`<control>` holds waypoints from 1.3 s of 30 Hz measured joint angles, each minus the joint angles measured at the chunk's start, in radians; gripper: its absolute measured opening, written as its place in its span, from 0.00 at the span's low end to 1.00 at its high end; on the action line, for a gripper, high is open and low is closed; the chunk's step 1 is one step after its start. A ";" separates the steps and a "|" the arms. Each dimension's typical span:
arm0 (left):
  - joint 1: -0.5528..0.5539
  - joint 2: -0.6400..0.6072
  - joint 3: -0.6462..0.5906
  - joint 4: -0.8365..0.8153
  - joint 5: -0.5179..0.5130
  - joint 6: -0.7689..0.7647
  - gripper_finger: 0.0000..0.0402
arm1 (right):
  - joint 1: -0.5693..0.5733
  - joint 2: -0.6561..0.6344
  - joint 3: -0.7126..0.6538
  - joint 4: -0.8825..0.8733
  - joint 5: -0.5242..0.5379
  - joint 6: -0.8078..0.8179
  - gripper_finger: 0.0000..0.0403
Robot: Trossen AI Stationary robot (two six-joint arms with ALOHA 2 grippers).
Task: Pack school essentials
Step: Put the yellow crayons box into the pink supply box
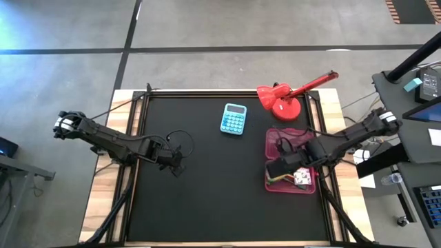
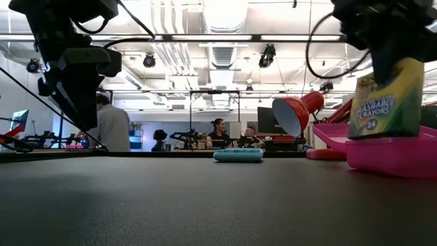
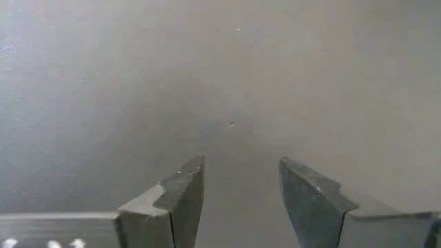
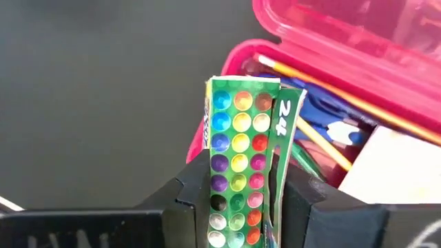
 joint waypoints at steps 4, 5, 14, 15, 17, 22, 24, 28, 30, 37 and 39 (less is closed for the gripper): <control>0.001 0.000 0.000 0.002 -0.001 -0.001 0.42 | 0.039 -0.034 -0.047 0.012 0.030 0.085 0.25; 0.001 0.000 0.000 0.003 -0.001 -0.001 0.42 | 0.050 -0.042 -0.052 0.011 0.040 0.100 0.25; 0.001 0.000 0.000 0.004 -0.002 -0.001 0.42 | 0.150 -0.082 -0.089 0.010 0.137 0.270 0.25; 0.001 0.000 0.000 0.004 -0.002 -0.001 0.42 | 0.159 -0.079 -0.093 0.010 0.144 0.288 0.25; 0.001 0.000 0.000 0.004 -0.002 0.001 0.42 | 0.172 -0.069 -0.103 0.019 0.150 0.320 0.25; 0.001 0.000 0.000 0.005 -0.002 0.002 0.42 | 0.189 -0.041 -0.107 0.044 0.167 0.345 0.25; 0.001 0.000 0.000 0.006 -0.002 0.002 0.42 | 0.190 -0.033 -0.107 0.046 0.167 0.349 0.25; 0.001 0.000 0.000 0.006 -0.002 0.003 0.42 | 0.189 -0.027 -0.107 0.047 0.168 0.352 0.25; 0.001 0.000 0.000 0.006 -0.002 0.003 0.42 | 0.189 -0.027 -0.107 0.047 0.168 0.361 0.26; 0.001 0.000 0.000 0.006 -0.002 0.003 0.42 | 0.189 -0.027 -0.107 0.043 0.168 0.356 0.35; 0.001 0.000 0.000 0.005 -0.002 0.003 0.42 | 0.189 -0.027 -0.107 0.042 0.168 0.352 0.40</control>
